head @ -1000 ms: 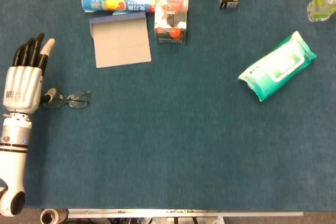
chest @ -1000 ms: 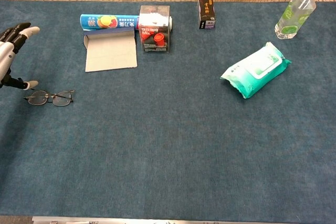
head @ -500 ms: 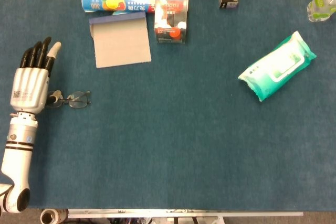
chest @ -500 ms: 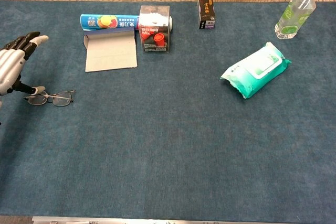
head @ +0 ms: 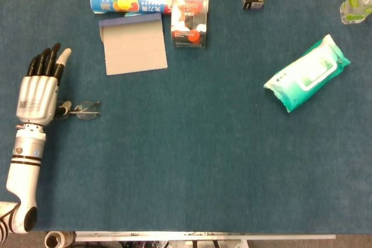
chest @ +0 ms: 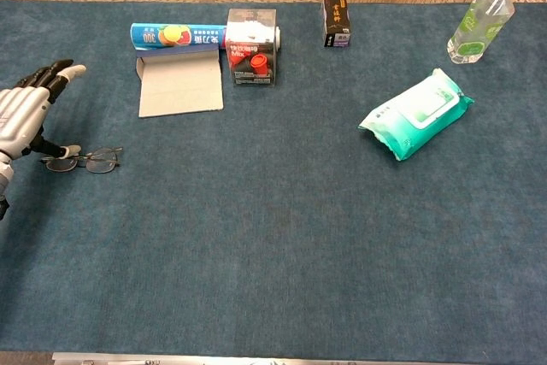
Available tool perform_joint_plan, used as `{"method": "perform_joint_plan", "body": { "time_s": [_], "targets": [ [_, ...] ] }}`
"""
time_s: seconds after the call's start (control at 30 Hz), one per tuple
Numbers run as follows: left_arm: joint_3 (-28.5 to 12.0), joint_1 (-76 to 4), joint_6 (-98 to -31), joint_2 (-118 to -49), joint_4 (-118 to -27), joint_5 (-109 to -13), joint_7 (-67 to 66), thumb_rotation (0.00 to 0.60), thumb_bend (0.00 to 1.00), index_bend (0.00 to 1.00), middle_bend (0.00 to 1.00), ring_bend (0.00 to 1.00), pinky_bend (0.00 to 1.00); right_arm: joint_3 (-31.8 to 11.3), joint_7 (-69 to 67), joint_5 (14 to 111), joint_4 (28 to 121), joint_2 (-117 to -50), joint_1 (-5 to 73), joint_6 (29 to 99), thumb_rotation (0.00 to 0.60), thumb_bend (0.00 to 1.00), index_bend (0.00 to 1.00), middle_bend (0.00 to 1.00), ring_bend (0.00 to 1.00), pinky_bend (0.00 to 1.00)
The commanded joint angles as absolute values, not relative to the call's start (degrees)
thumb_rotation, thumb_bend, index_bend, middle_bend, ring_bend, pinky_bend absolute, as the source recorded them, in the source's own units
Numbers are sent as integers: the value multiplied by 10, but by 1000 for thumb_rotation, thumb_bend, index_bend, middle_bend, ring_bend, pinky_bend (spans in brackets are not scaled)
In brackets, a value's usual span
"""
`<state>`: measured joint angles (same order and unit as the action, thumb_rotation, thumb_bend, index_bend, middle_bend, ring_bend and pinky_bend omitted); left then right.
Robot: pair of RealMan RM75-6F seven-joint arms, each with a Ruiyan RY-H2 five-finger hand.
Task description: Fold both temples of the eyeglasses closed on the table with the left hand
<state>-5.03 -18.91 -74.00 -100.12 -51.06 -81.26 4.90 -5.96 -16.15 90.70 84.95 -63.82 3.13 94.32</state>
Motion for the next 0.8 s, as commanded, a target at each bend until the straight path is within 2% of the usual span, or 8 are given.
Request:
{"method": "perform_joint_plan", "body": {
  "time_s": [0.03,0.13,0.57,0.8],
  "targets": [
    [-51,-185,-764,-993,-522,-823,50,600,101,0,0,0,92,-60,-161,906,849,-639,32,942,600,278,683,535,318,253],
    [-51,-179,-796,-974,-553,-837,43,600,100,0,0,0,93,-60,-159,906,849,-640,33,941,600,278,682,535,318,253],
    [-36,-135,-931,-821,-801,-919,-24,600,101,0,0,0,92,-57,-128,897,840,-654,47,907,600,278,683,535,318,253],
    [-23,-104,-981,-756,-885,-954,-40,600,101,0,0,0,92,-56,-109,887,834,-662,55,886,600,278,683,535,318,254]
  ]
}}
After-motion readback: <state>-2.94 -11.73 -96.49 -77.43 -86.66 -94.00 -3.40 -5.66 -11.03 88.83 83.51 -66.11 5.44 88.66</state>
